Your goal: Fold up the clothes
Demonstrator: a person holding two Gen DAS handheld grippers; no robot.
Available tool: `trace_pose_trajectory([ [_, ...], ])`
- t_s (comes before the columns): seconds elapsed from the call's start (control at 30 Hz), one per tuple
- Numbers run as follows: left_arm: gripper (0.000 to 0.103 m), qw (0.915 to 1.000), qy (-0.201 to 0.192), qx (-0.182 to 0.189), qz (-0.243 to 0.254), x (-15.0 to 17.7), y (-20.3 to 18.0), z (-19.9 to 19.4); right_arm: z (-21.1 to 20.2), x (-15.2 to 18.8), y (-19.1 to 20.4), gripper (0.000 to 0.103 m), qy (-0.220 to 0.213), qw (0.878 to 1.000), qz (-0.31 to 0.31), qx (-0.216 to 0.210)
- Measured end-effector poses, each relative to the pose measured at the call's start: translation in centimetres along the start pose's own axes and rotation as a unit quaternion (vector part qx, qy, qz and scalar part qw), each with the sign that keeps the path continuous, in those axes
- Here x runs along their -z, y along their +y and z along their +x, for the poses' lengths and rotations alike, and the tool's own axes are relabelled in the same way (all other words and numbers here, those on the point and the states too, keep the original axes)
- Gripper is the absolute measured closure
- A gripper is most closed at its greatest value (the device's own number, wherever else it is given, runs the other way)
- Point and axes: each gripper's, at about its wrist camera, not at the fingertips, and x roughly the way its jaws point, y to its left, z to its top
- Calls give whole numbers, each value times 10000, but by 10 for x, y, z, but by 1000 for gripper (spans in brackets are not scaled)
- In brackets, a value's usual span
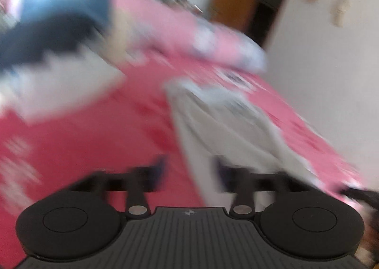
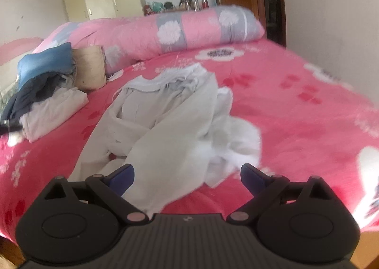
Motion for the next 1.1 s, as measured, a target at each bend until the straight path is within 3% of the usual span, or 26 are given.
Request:
trace_pose_trajectory([
  [0.03, 8, 9995, 182, 248, 47, 13, -11, 11, 11, -2, -1, 4, 41, 9999, 107, -27],
  [0.07, 2, 9981, 361, 492, 101, 26, -23, 21, 22, -4, -2, 4, 74, 9998, 189, 16],
  [0.1, 2, 9970, 423, 605, 219, 37, -32, 29, 33, -6, -3, 4, 111, 9995, 280, 68],
  [0.23, 2, 9956, 580, 314, 664, 68, -66, 63, 58, -15, -3, 5, 174, 9977, 648, 43],
  [0.3, 25, 9961, 685, 300, 477, 74, -62, 73, 58, -16, 1, 5, 91, 9979, 635, -2],
  [0.37, 100, 9963, 741, 422, 116, 76, -50, 76, 56, -15, 3, 5, 27, 9984, 573, -8],
  [0.6, 103, 9995, 212, -96, -211, 47, -9, 44, 49, -11, -10, 5, -76, 9970, 762, -134],
  [0.77, 103, 9950, -444, -886, 105, -6, 20, 18, 49, -13, -31, 5, -137, 9933, 1121, -245],
  [0.9, 103, 9777, -944, -1836, 388, -66, 50, 20, 51, -13, -43, 5, -193, 9912, 1268, -317],
  [0.93, 103, 9701, -1070, -2130, 463, -81, 60, 22, 52, -12, -46, 5, -199, 9908, 1303, -319],
  [1.03, 101, 9328, -1427, -3232, 709, -122, 89, 32, 54, -9, -54, 5, -200, 9892, 1417, -313],
  [1.1, 86, 9215, -1400, -3576, 579, -139, 106, 42, 55, -7, -60, 5, -192, 9882, 1482, -327],
])
